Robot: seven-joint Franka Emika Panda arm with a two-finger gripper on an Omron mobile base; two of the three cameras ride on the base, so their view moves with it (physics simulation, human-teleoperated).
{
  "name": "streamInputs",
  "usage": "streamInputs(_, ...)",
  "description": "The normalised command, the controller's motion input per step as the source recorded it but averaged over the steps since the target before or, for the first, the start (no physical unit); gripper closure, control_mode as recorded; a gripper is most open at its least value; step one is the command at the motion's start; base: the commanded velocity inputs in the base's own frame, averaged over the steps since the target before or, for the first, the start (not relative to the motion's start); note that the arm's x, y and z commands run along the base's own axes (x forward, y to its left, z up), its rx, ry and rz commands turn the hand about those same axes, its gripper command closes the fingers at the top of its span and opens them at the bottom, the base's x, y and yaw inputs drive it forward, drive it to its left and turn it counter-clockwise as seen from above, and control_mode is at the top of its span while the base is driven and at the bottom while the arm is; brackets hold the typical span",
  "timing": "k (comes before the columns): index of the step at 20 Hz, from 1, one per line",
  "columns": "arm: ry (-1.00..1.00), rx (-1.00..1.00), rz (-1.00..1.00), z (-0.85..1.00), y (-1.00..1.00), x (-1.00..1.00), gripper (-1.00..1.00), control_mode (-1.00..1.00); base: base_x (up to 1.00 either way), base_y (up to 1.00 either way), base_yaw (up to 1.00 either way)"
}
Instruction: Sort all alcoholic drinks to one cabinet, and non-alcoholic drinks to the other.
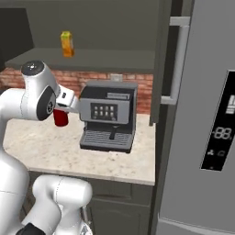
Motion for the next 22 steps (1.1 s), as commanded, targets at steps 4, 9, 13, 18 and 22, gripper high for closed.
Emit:
streamInputs(4,0.0,0.0,0.0,0.0,0.0,0.0,1.0,1.0,0.7,0.0,0.02)
streamInputs(9,0.0,0.0,0.0,0.0,0.0,0.0,1.0,1.0,0.6,0.0,0.03)
streamInputs(13,0.0,0.0,0.0,0.0,0.0,0.0,1.0,1.0,0.1,0.0,0.03)
streamInputs(18,-0.05,0.0,0.0,0.2,0.0,0.01,1.0,-1.0,0.02,0.0,0.0)
streamInputs(22,-0.14,0.0,0.0,0.84,0.0,0.33,1.0,-1.0,0.0,0.0,0.0)
